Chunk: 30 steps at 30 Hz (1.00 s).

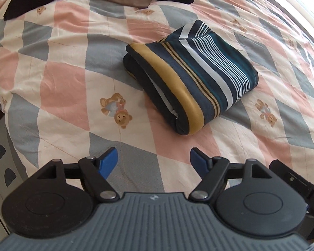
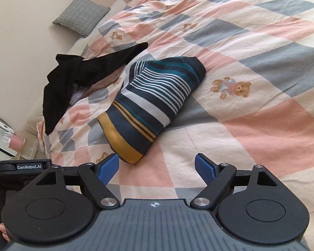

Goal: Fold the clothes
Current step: 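Open both grippers and lift them off the folded sweater, then grasp the folded sweater ends with both grippers and lift it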

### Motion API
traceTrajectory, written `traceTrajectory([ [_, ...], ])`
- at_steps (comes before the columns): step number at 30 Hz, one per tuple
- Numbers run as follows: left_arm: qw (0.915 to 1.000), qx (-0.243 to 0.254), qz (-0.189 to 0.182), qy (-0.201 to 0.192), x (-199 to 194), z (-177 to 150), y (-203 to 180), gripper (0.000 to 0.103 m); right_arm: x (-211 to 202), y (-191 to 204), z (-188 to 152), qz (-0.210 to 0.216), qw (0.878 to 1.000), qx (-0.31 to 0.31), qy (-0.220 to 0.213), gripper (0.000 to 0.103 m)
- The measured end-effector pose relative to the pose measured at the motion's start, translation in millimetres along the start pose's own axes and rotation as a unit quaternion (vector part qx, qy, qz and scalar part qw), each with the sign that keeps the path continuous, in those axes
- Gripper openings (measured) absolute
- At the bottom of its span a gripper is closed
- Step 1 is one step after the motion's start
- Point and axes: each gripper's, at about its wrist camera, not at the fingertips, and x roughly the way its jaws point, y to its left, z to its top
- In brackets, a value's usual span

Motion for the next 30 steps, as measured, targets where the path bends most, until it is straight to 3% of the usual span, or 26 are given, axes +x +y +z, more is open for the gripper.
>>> traceTrajectory([
  [4, 0.9998, -0.012, -0.015, -0.004, -2.1, -3.4, 3.4, 0.074, 2.7, -1.7, -8.6, -0.003, 1.0, 0.015, 0.011, 0.085],
  [7, 0.9927, -0.082, -0.087, -0.007, 4.9, -4.3, 29.9, 0.078, 8.0, -6.3, -16.1, 0.0, 0.999, 0.033, 0.02, 0.087],
  [10, 0.964, -0.194, -0.181, -0.011, 27.5, 1.0, 70.0, 0.078, 16.2, -12.3, -21.7, -0.001, 0.998, 0.054, 0.027, 0.087],
  [12, 0.9422, -0.254, -0.218, -0.011, 49.5, 8.1, 90.8, 0.078, 24.2, -17.3, -22.8, 0.008, 0.996, 0.081, 0.028, 0.087],
  [16, 0.8995, -0.318, -0.298, -0.023, 97.6, 25.8, 114.0, 0.078, 47.6, -18.8, -17.1, 0.024, 0.991, 0.127, 0.032, 0.087],
  [18, 0.8872, -0.323, -0.328, -0.026, 121.9, 36.0, 118.1, 0.078, 60.4, -14.7, -11.4, 0.025, 0.99, 0.135, 0.032, 0.087],
  [21, 0.8858, -0.309, -0.345, -0.028, 154.4, 51.9, 120.0, 0.079, 79.1, -5.1, -2.6, 0.022, 0.99, 0.137, 0.032, 0.087],
  [25, 0.9052, -0.265, -0.332, -0.015, 187.7, 65.3, 116.6, 0.083, 102.5, 0.7, 6.4, 0.016, 0.989, 0.146, 0.032, 0.087],
  [27, 0.9037, -0.26, -0.34, -0.013, 197.3, 66.6, 116.5, 0.092, 112.6, 1.2, 9.8, 0.012, 0.988, 0.151, 0.033, 0.087],
  [30, 0.8966, -0.263, -0.356, -0.014, 207.8, 67.9, 115.0, 0.093, 122.9, -3.4, 16.6, 0.002, 0.987, 0.158, 0.031, 0.087],
])
